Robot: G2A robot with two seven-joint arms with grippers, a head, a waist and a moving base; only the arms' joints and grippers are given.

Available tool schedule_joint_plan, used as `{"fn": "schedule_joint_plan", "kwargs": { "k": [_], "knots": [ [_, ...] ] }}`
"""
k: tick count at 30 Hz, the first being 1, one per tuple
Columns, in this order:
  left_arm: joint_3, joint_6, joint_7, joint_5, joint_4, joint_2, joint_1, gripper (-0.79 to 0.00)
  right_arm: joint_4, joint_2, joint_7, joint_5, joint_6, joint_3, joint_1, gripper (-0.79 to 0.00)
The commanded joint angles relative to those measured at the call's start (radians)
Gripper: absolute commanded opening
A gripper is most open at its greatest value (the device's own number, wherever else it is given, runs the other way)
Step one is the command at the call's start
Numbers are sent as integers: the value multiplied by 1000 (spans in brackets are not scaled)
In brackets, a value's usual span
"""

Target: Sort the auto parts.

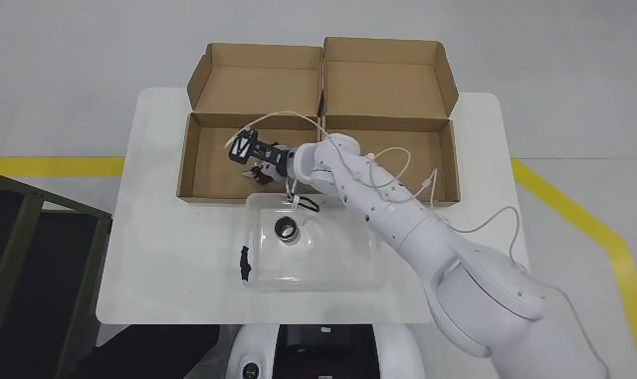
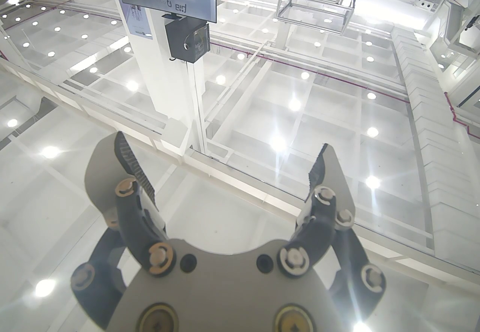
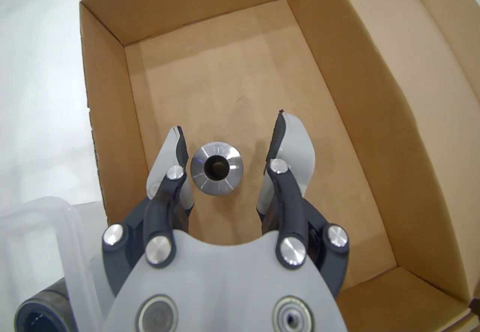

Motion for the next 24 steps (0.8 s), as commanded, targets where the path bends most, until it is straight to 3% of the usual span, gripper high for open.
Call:
{"fn": "schedule_joint_plan", "kwargs": {
  "k": [1, 5, 13, 24],
  "knots": [
    [0, 0, 0, 0, 0, 0, 0, 0, -22, 5, 0, -8, -6, 11, 3, -314],
    [0, 0, 0, 0, 0, 0, 0, 0, -98, 23, 33, -24, -24, 37, -7, -215],
    [0, 0, 0, 0, 0, 0, 0, 0, -385, 102, 144, -72, -32, 147, -109, -237],
    [0, 0, 0, 0, 0, 0, 0, 0, -865, 220, 357, -139, -119, 345, -389, -185]
  ]
}}
